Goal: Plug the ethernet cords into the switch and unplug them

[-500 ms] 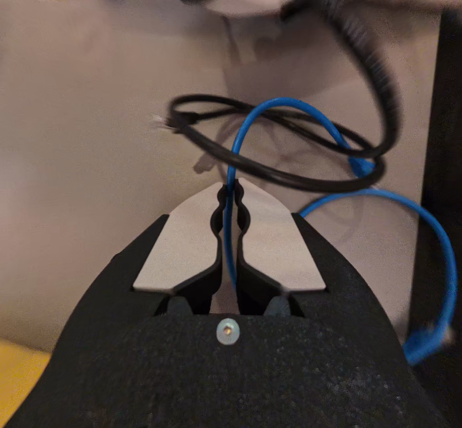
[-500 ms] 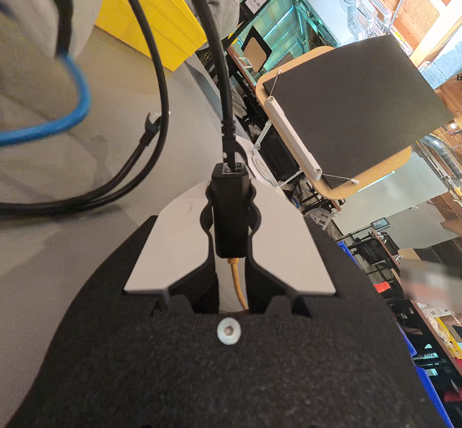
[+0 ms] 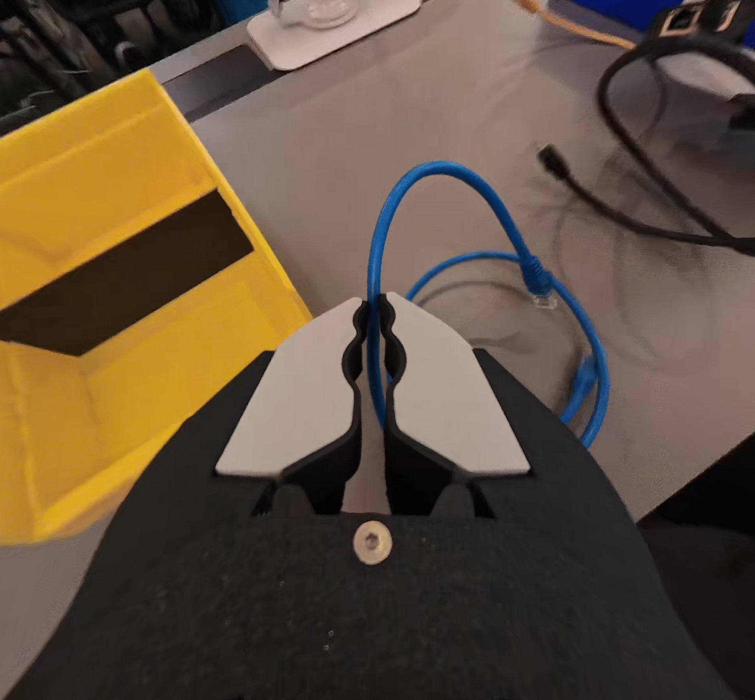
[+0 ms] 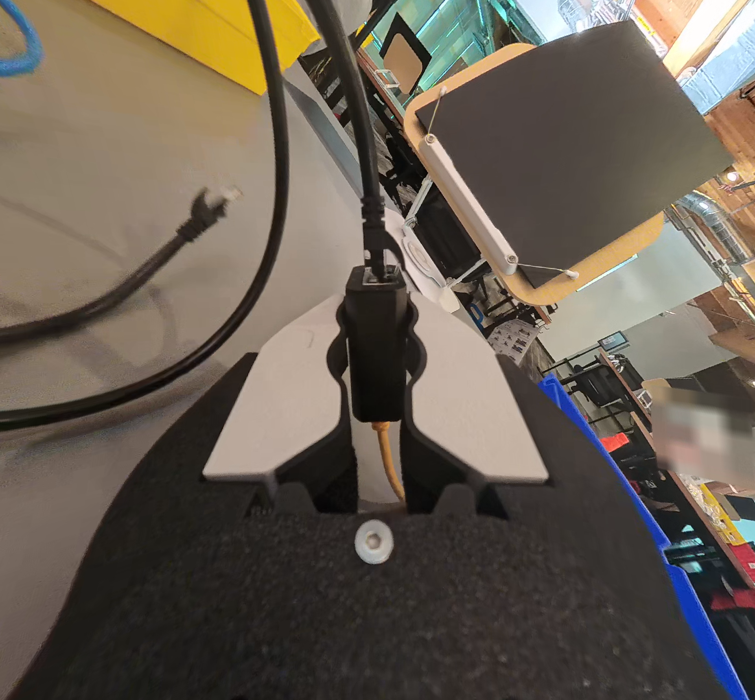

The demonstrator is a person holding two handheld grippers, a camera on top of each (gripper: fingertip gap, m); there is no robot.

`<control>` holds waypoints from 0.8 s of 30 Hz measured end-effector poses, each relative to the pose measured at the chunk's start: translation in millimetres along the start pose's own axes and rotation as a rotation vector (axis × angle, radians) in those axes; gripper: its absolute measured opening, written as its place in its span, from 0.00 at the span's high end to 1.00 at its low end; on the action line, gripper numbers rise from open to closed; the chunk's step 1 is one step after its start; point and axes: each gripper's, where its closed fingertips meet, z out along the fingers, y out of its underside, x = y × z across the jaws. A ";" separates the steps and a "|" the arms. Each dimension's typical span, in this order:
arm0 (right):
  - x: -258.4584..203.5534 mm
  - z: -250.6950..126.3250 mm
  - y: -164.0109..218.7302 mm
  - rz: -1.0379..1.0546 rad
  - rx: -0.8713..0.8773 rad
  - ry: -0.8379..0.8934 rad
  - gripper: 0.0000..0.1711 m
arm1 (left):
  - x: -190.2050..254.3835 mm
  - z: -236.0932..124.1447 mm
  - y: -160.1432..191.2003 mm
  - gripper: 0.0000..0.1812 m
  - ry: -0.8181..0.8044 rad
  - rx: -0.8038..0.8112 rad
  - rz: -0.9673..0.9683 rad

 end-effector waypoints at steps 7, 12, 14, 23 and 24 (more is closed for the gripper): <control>-5.1 1.5 1.5 -0.035 -0.018 -0.009 0.86 | 23.0 12.8 29.2 0.91 0.004 -0.129 -0.048; -3.1 1.8 2.6 -0.012 -0.018 -0.013 0.86 | 49.5 5.9 20.0 0.85 0.264 -0.141 0.109; -4.1 2.1 2.5 -0.016 -0.019 -0.016 0.86 | 71.4 9.4 25.1 0.84 0.416 -0.174 0.225; -6.8 2.3 3.1 -0.015 -0.022 -0.031 0.86 | 139.6 46.2 33.8 0.84 0.939 -0.364 0.359; -7.0 2.4 3.3 -0.015 -0.022 -0.033 0.86 | 143.3 46.6 37.5 0.84 0.963 -0.405 0.364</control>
